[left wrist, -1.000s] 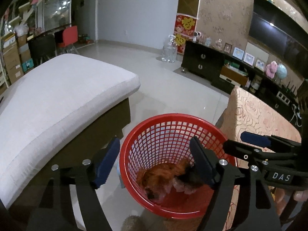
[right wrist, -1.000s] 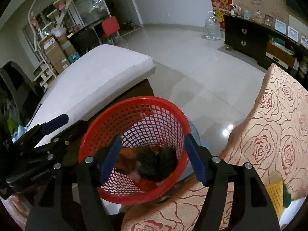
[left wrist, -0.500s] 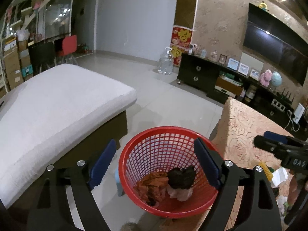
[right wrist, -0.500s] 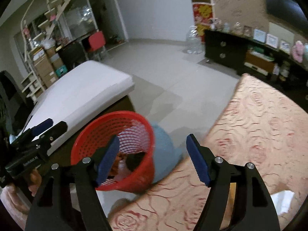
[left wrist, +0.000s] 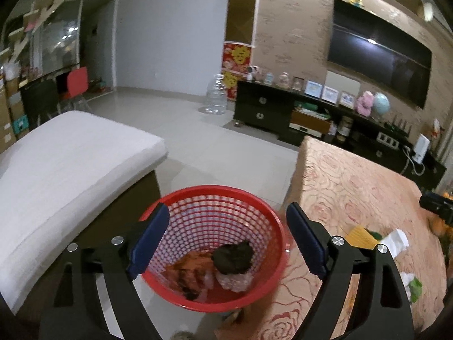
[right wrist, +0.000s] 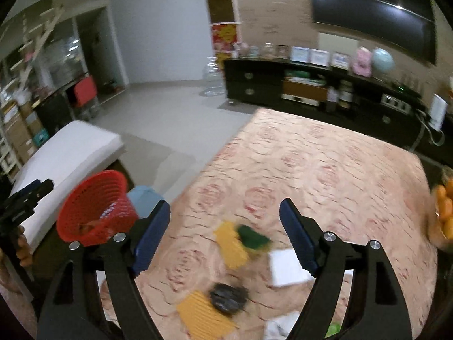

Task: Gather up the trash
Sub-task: 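Move the left tool to the table and grasp the yellow foam net, then lift the yellow foam net while the right tool grasps another black bag, then carry the yellow net and black bag over the red wastebasket with both tools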

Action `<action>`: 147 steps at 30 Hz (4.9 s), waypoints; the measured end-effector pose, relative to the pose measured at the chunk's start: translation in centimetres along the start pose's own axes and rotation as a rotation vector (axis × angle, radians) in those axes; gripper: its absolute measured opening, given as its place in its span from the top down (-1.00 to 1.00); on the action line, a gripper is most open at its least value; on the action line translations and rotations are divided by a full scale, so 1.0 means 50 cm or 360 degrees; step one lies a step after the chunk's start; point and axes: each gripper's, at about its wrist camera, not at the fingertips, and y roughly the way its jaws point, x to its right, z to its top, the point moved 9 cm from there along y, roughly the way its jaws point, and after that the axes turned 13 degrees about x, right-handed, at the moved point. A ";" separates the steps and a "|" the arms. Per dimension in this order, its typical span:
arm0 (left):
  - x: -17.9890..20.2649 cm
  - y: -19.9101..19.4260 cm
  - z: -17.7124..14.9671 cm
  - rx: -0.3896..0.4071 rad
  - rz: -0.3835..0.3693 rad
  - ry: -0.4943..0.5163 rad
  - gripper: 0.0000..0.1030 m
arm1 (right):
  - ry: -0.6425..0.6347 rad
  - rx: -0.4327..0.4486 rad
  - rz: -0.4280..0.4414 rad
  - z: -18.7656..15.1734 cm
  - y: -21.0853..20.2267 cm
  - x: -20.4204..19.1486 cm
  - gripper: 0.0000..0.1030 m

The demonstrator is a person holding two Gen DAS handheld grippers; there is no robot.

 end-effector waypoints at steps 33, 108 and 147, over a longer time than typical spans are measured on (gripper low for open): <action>0.522 -0.021 -0.369 -0.0462 -0.0903 0.0663 -0.58 | 0.0280 -0.0030 -0.0207 -0.086 -0.099 0.210 -0.63; 0.140 -0.039 0.012 0.0067 -0.0115 0.0197 0.31 | -0.0121 -0.0059 0.0027 -0.087 0.027 -0.051 0.34; -0.119 0.081 -0.032 -0.0179 0.0225 0.0041 0.31 | -0.0193 -0.0080 0.0567 0.042 0.178 -0.406 0.34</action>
